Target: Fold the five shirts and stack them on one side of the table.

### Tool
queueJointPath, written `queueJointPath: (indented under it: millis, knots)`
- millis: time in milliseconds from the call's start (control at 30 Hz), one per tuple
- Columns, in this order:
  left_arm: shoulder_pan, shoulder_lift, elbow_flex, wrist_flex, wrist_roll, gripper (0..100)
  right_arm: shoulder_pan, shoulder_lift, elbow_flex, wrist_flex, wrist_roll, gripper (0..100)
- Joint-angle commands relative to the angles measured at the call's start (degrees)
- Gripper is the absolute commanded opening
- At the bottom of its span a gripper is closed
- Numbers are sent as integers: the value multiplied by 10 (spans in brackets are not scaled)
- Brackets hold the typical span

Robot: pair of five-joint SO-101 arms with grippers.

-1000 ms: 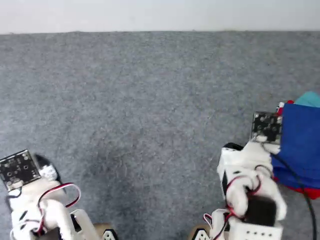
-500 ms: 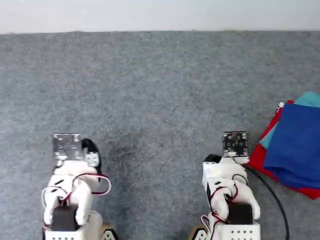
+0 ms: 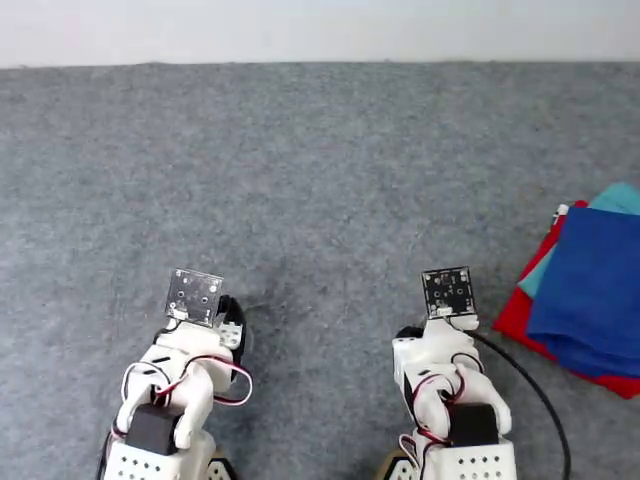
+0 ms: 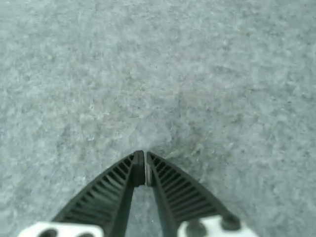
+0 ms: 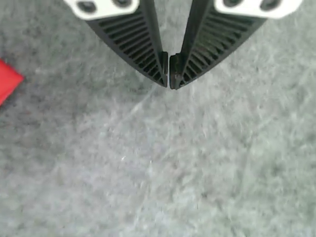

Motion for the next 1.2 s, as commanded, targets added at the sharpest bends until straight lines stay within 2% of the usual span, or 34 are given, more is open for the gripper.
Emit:
queueJointPath:
  millis: [0,300,467,600,733,1167]
  knots:
    - [8,-4,-2,2,4,14,-3,-7,7,47,6,9]
    - [-30,-4,-2,12,7,14,-6,-7,7,66,7,9]
    - [-31,-4,-2,69,7,14,-6,-7,7,66,7,9]
    - [-34,-4,-2,81,6,14,-6,-7,7,66,7,9]
    - [-34,-5,-3,138,5,14,-6,-7,7,66,7,9]
    - [-34,-5,-3,134,5,14,-6,-7,7,66,8,9]
